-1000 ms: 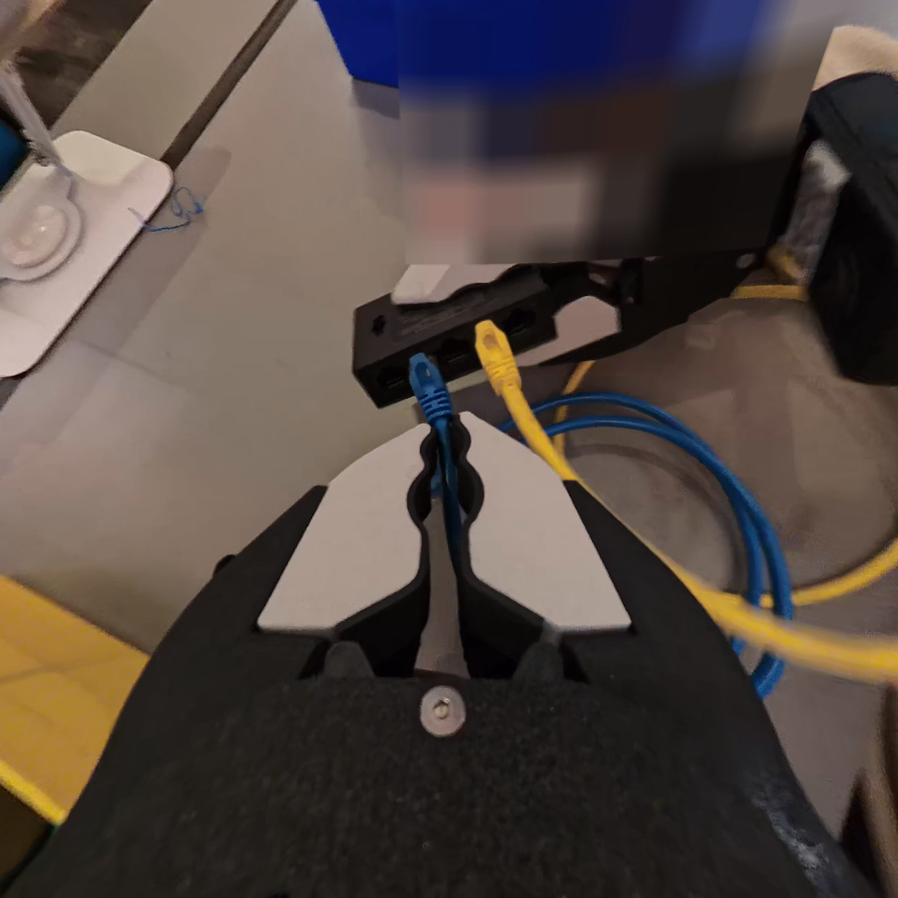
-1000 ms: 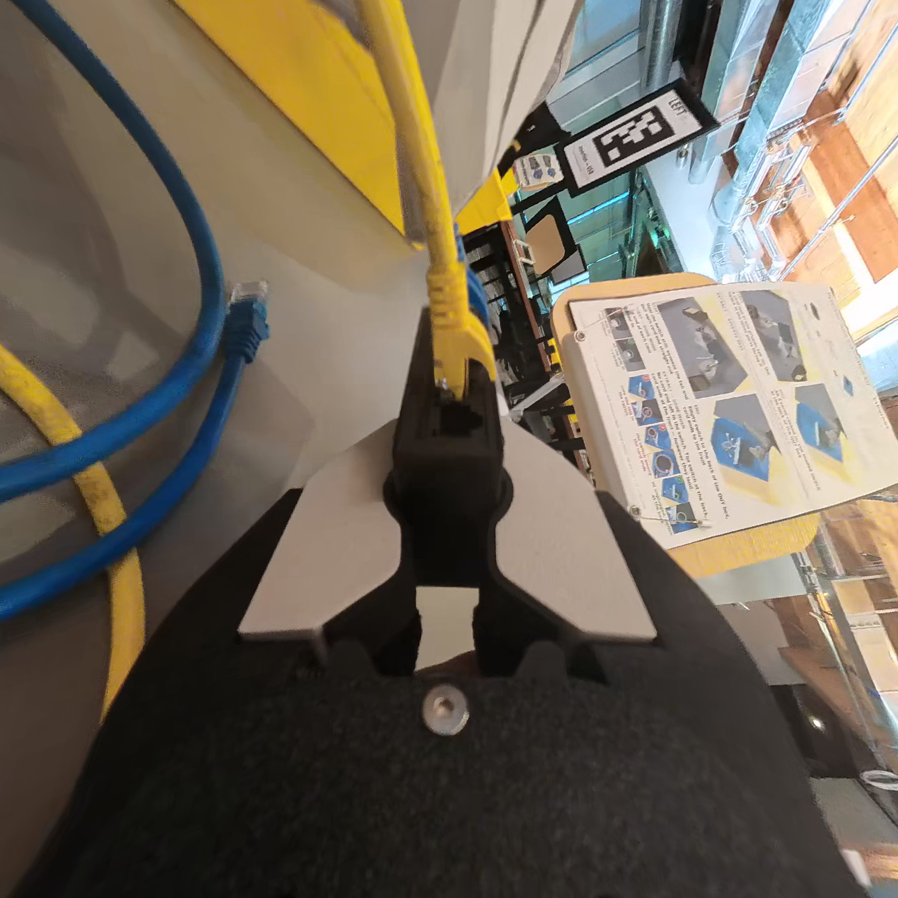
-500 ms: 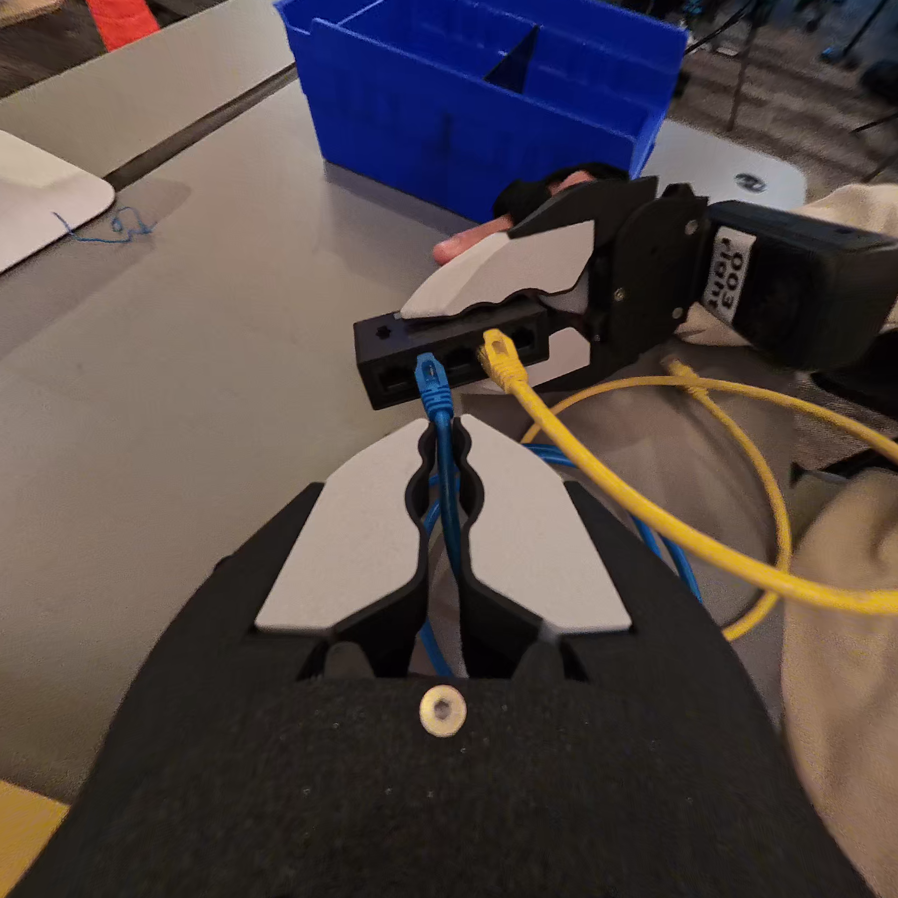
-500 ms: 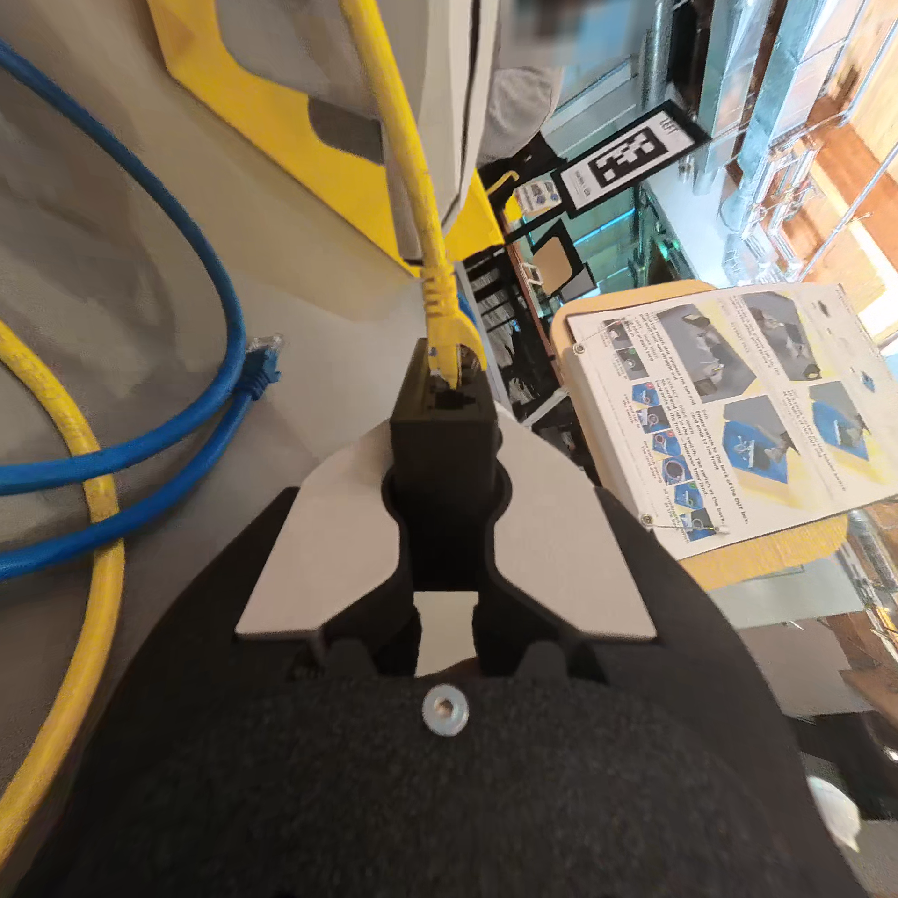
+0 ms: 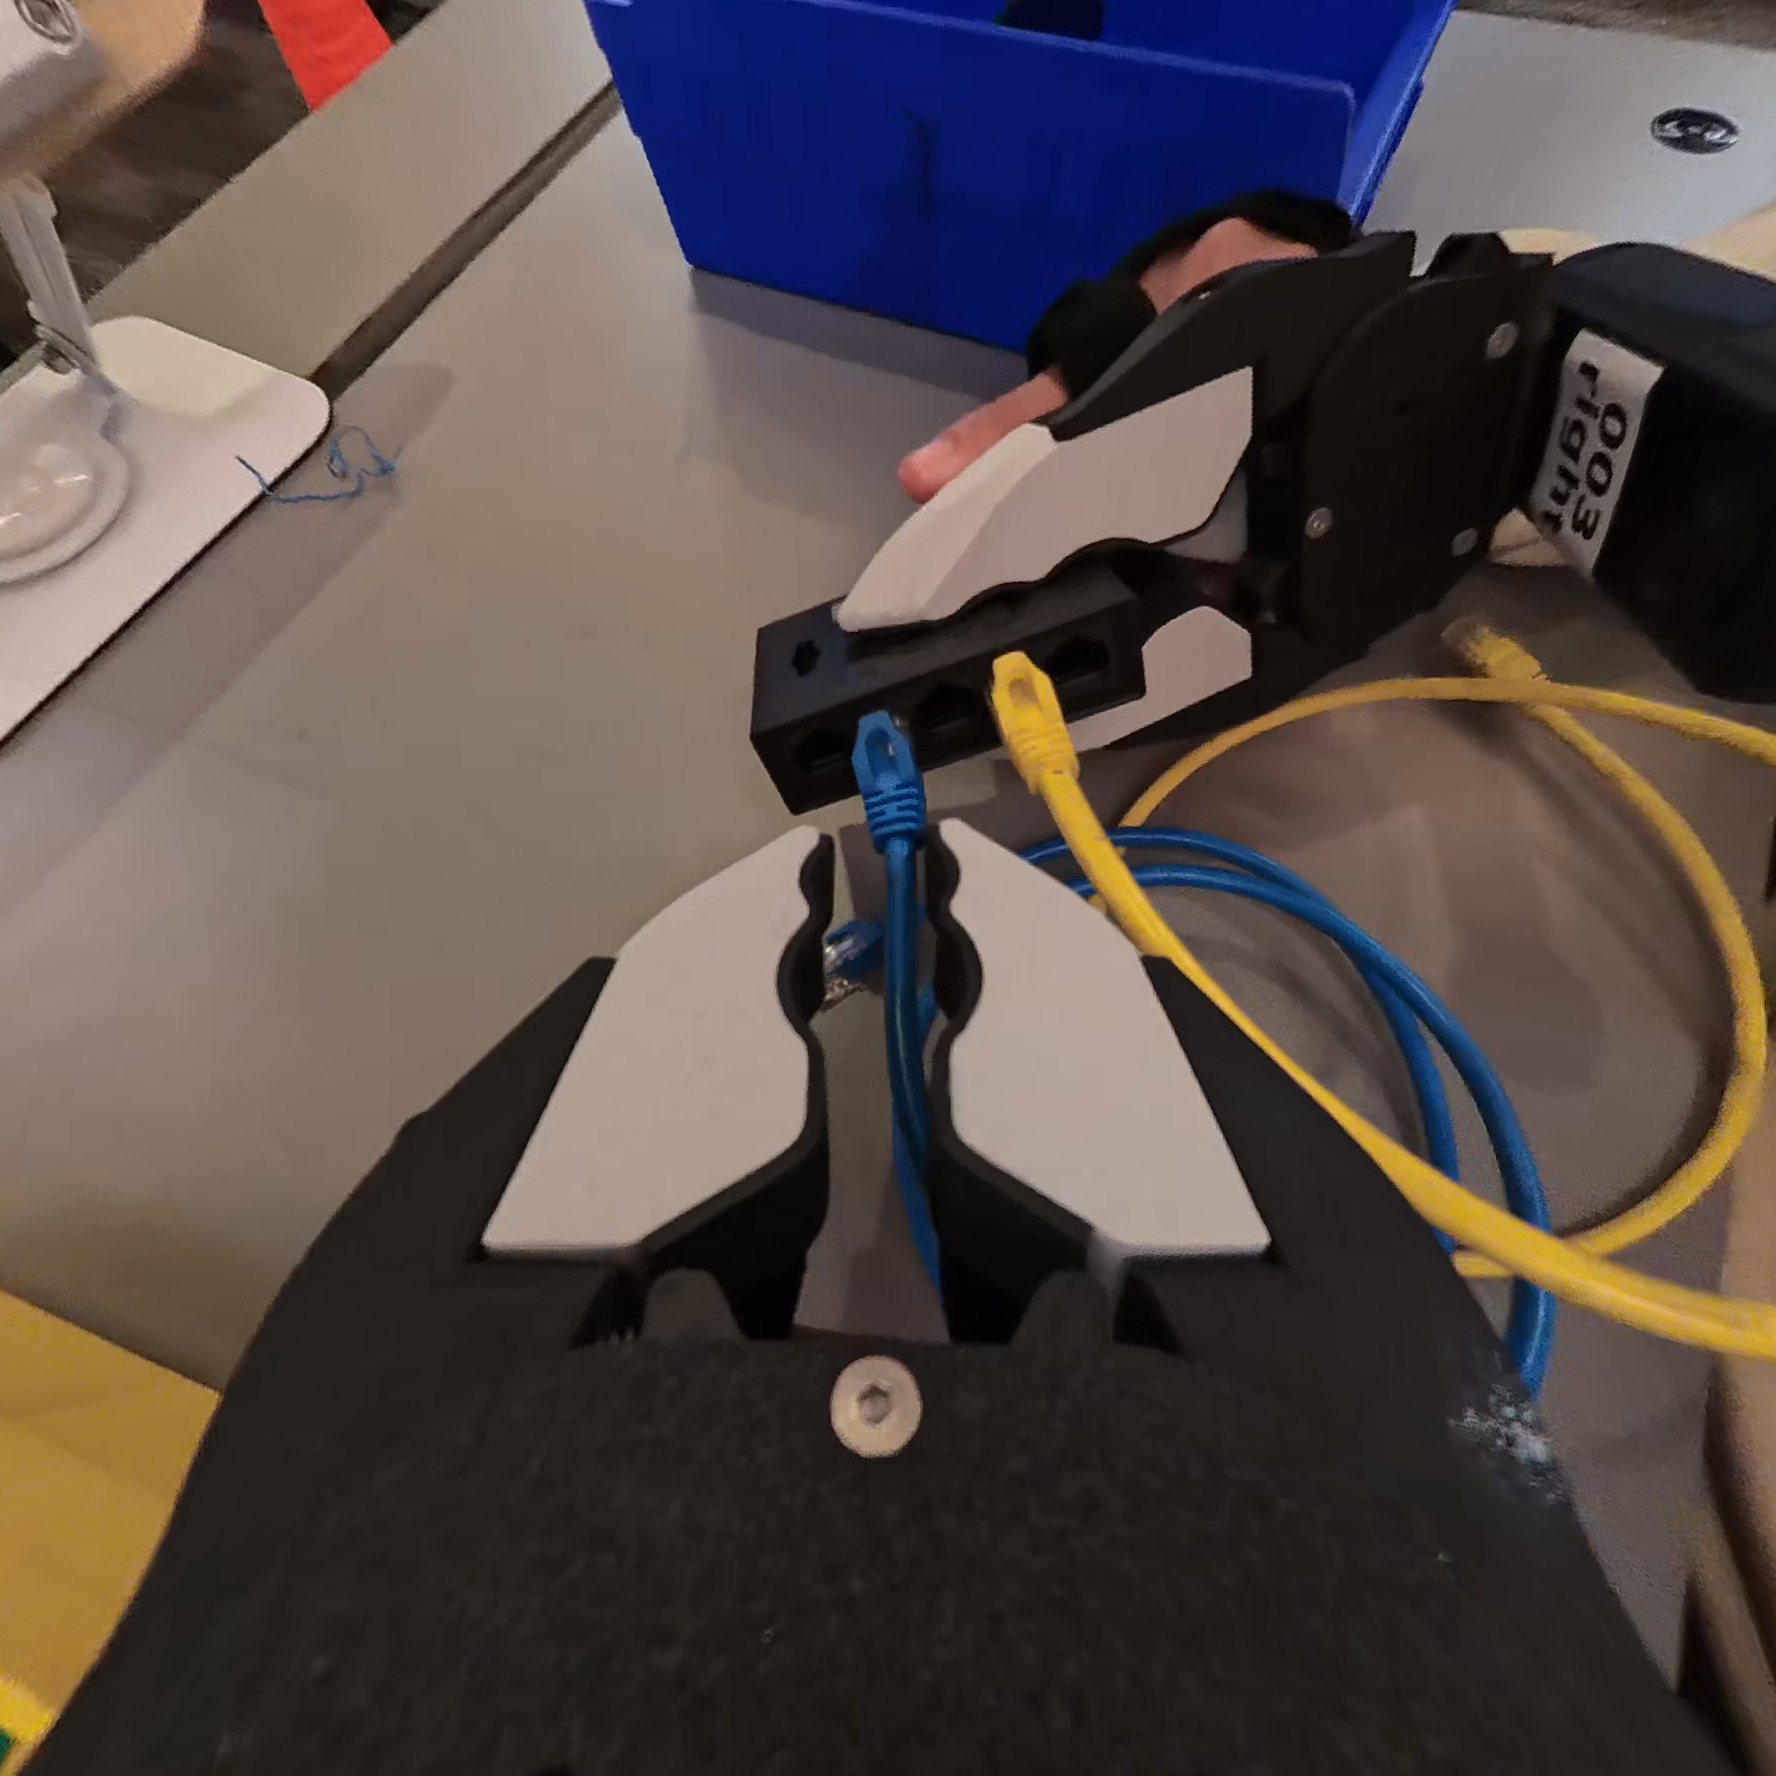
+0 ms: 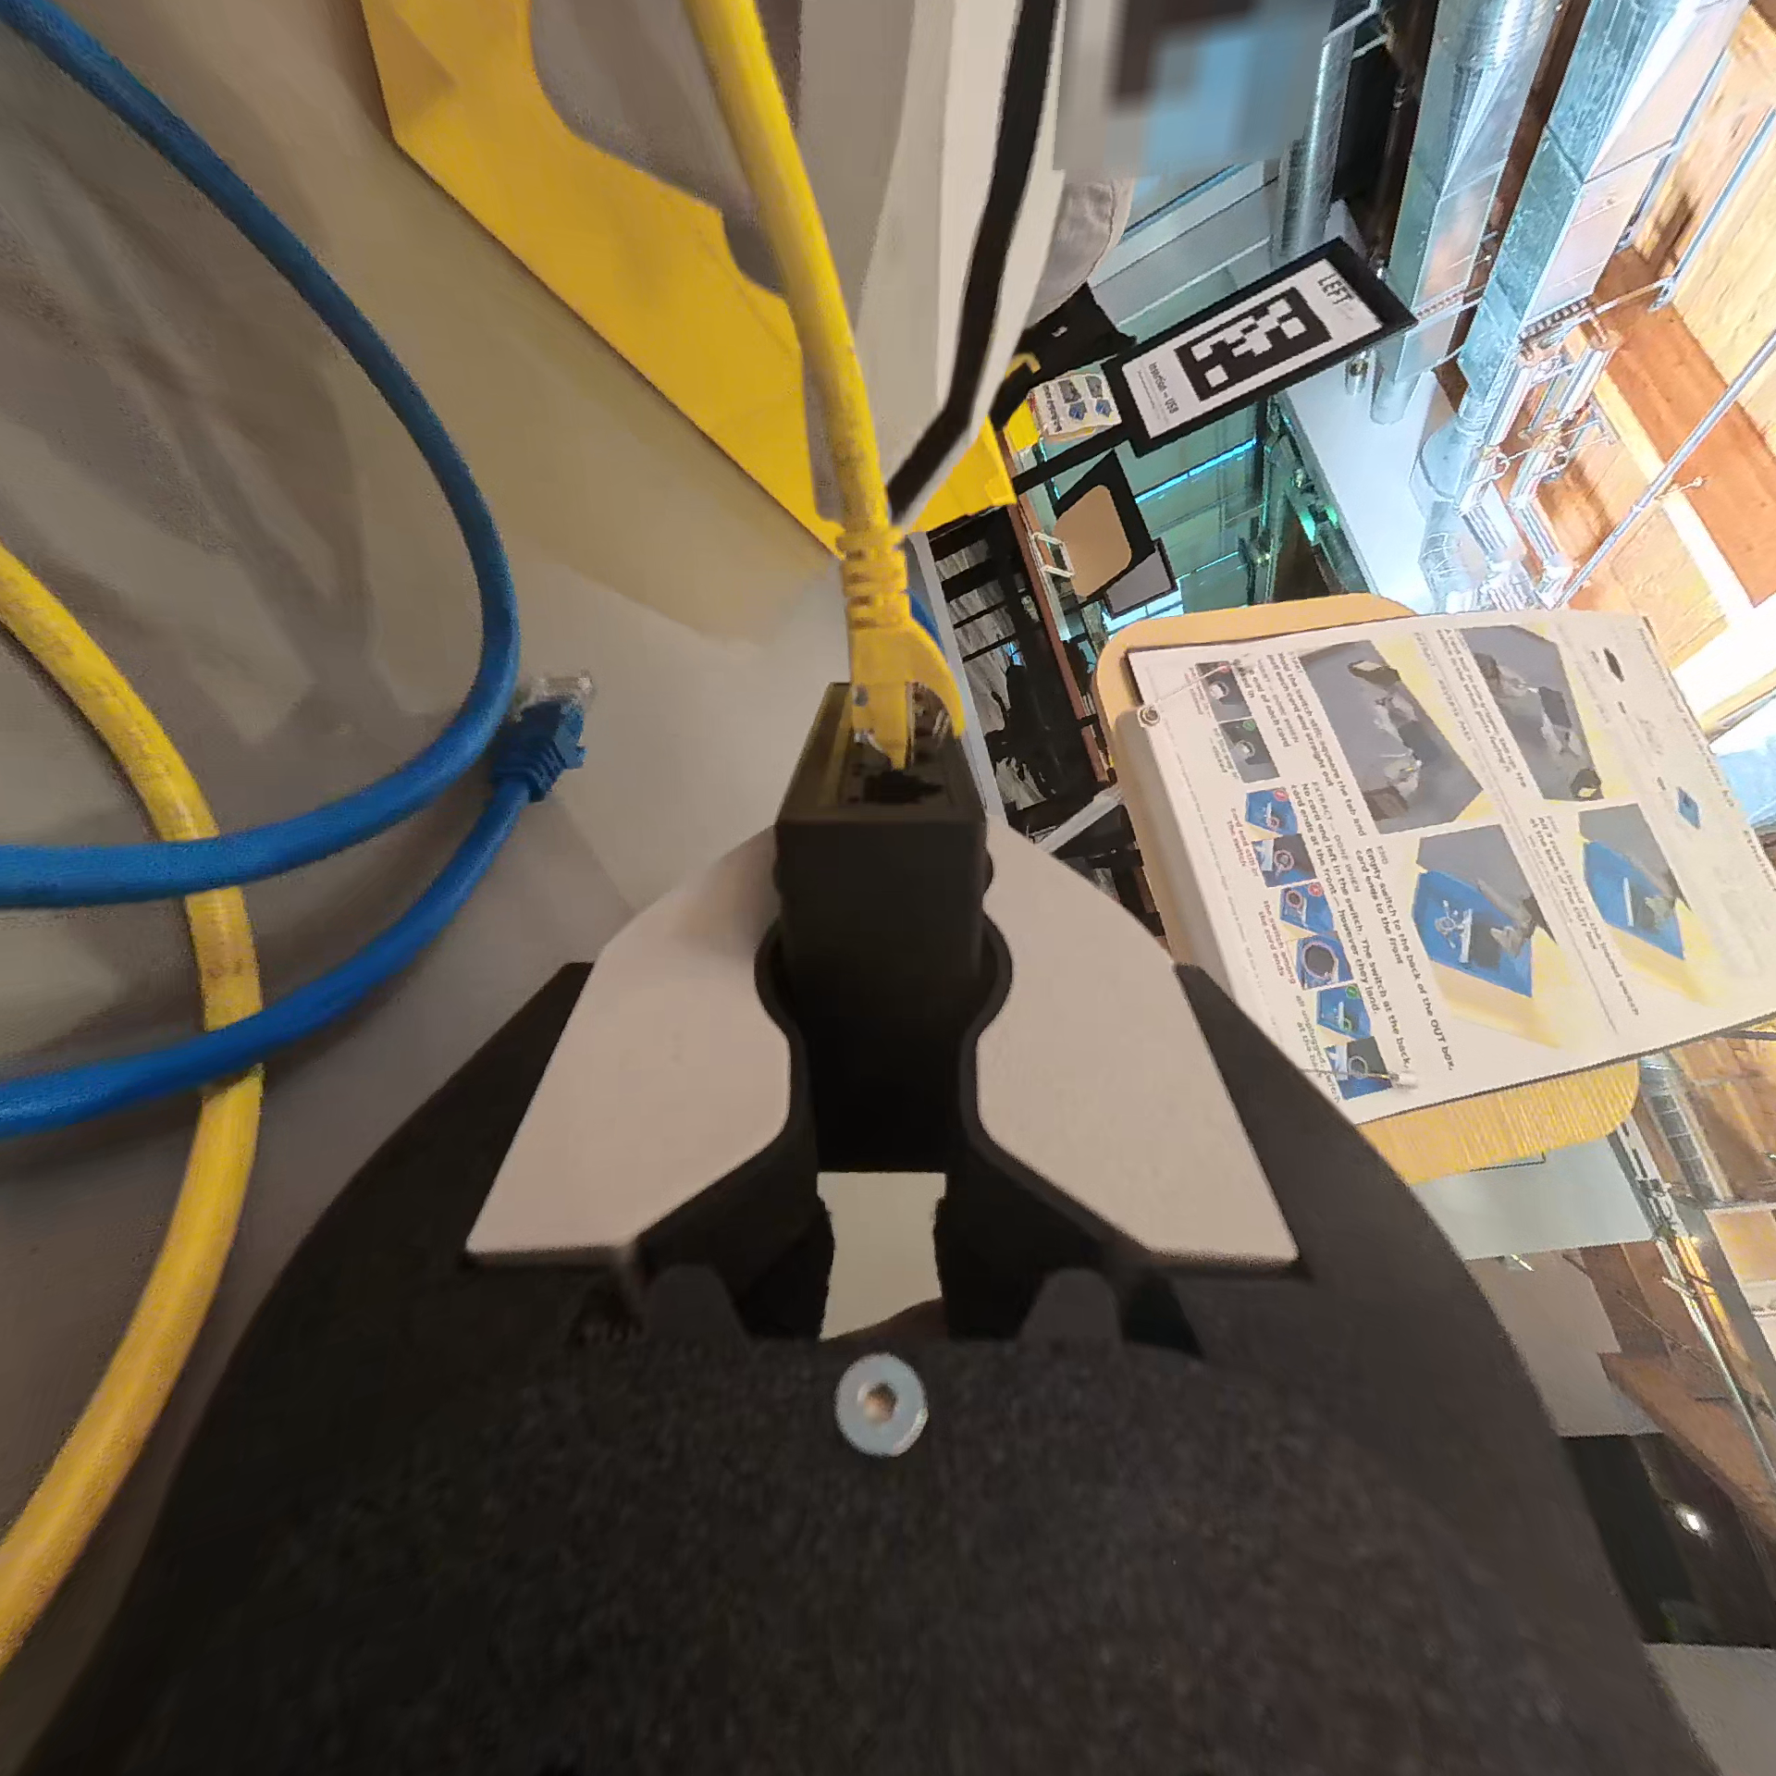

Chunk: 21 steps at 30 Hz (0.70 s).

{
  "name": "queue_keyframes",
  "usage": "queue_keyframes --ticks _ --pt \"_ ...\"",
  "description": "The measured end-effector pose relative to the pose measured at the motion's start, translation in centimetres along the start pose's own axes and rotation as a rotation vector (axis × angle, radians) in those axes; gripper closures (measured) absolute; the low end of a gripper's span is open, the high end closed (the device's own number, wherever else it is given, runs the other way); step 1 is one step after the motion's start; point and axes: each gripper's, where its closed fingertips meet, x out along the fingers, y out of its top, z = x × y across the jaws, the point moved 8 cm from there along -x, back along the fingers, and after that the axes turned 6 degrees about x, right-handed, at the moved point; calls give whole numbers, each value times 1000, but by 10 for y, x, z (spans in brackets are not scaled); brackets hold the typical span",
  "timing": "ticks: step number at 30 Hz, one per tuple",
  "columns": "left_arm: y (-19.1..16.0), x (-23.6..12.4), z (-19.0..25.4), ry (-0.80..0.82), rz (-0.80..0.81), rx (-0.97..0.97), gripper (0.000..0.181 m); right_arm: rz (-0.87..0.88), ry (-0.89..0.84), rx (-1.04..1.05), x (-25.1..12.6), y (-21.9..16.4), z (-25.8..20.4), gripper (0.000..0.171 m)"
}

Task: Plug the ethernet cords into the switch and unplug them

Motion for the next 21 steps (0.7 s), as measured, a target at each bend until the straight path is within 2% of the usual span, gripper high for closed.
queue_keyframes --ticks 6,12,21 --pt "-2 11 4 -27 33 -71 163 26 -2 23 -1 6 -1 142" --pt "-2 15 5 -1 101 -158 169 23 -13 40 -2 4 1 142" --pt "-3 14 6 -22 62 -115 170 74 6 50 -3 7 -3 143"
